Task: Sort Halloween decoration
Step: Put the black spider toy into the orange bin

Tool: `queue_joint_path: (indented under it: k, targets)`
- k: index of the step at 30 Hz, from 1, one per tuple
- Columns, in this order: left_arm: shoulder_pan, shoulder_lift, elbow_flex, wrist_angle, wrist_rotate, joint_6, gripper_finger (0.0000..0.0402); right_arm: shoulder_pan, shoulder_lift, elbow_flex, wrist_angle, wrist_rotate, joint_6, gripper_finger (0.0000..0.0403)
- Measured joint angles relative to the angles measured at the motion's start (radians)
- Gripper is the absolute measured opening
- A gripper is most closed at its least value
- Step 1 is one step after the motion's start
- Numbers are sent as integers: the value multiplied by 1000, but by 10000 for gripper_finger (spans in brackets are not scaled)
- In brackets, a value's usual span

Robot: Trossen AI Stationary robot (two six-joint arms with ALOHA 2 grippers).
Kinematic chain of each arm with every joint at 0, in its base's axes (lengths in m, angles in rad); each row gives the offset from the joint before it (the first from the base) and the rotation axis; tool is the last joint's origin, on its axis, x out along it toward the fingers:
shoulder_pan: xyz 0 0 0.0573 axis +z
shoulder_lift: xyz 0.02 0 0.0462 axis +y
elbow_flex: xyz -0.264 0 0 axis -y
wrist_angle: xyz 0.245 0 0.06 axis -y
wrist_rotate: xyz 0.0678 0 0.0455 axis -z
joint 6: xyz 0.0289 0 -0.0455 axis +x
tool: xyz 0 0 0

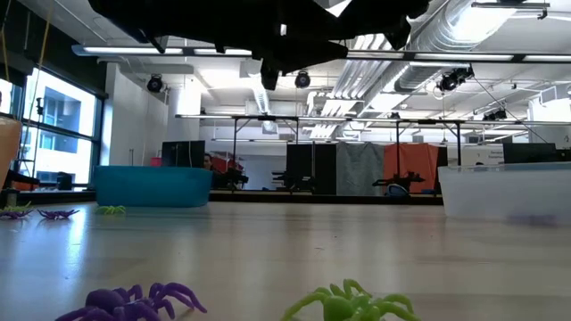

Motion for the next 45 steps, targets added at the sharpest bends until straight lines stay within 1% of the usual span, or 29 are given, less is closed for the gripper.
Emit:
queue_joint_path:
  k: [4, 7, 13, 16, 20, 21, 29, 37, 40, 42, 45]
  targets:
    - [0, 0, 5, 16, -5, 1, 132, 0, -1, 0, 1, 6, 0, 0]
    - [-1, 3, 37, 7, -37, -9, 132, -1, -3, 1, 15, 15, -3, 0]
    - [2, 2, 75, -12, 8, 49, 127, 1, -3, 2, 24, 12, -18, 0]
    - [2, 2, 77, -31, 10, 54, 106, 1, -2, 1, 21, 3, -23, 0]
    - [3, 2, 79, -62, 30, 43, 53, 3, 0, 0, 19, -13, -35, 1]
    - [5, 2, 79, -69, 36, 30, 48, 3, 0, -1, 18, -16, -34, 1]
    - [11, 0, 80, -93, 55, 3, 48, 1, 1, -2, 15, -14, -31, 1]
    - [10, -10, 93, -135, 48, -18, 48, 0, -50, -3, -2, -13, -48, 0]
    - [10, -12, 93, -133, 71, -26, 46, -3, -58, -3, -3, -12, -45, 0]
    - [10, -12, 91, -133, 76, -28, 46, -11, -60, -3, -12, -27, -42, 0]
    - [10, -11, 88, -132, 80, -36, 46, -34, -58, -3, -24, -95, -24, 1]
